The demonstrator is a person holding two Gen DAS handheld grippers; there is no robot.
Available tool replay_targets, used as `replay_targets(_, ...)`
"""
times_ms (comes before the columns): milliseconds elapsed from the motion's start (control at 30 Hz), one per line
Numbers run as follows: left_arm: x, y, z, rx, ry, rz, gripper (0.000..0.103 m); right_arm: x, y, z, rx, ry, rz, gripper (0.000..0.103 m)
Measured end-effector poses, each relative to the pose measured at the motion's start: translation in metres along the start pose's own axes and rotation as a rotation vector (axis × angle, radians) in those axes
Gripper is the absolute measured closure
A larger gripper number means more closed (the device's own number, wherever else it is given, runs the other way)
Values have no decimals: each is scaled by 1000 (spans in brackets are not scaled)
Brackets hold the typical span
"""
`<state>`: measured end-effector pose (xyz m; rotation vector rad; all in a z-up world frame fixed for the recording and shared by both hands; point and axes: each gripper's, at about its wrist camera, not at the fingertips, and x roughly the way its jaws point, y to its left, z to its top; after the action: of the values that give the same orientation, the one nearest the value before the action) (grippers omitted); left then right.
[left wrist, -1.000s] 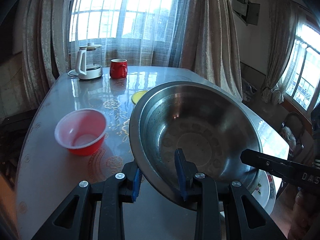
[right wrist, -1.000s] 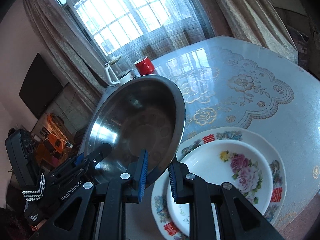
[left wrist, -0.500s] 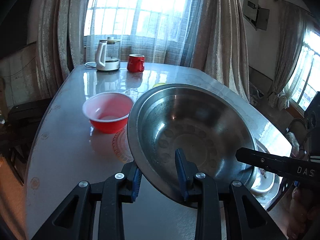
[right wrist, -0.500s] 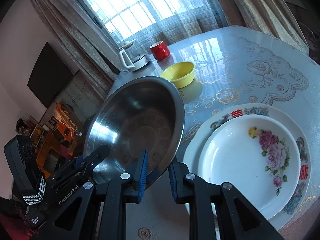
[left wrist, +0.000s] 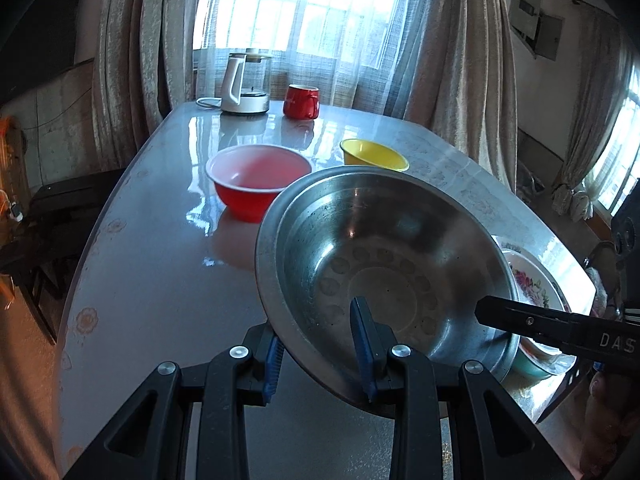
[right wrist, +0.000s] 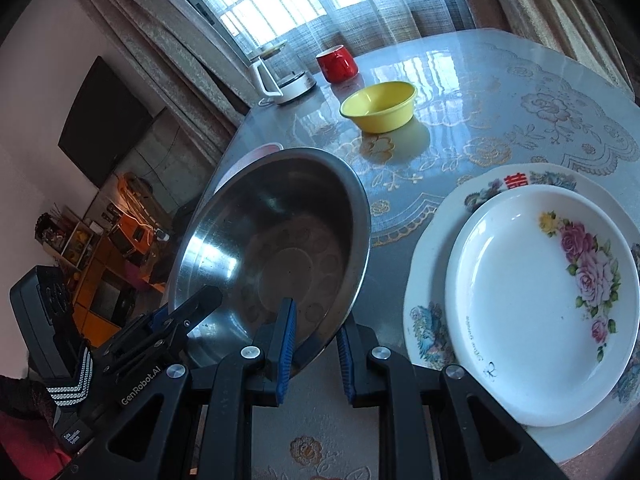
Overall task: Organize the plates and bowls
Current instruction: 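Lift the steel bowl with both grippers and carry it beside the plate stack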
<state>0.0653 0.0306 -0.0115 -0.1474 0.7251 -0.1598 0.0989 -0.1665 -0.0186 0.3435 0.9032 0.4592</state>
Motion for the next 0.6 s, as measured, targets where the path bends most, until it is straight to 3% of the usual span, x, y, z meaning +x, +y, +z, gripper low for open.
replay_targets(600, 12, 0, -15, 5, 58, -1, 69, 14, -13, -9, 59, 79, -3, 82)
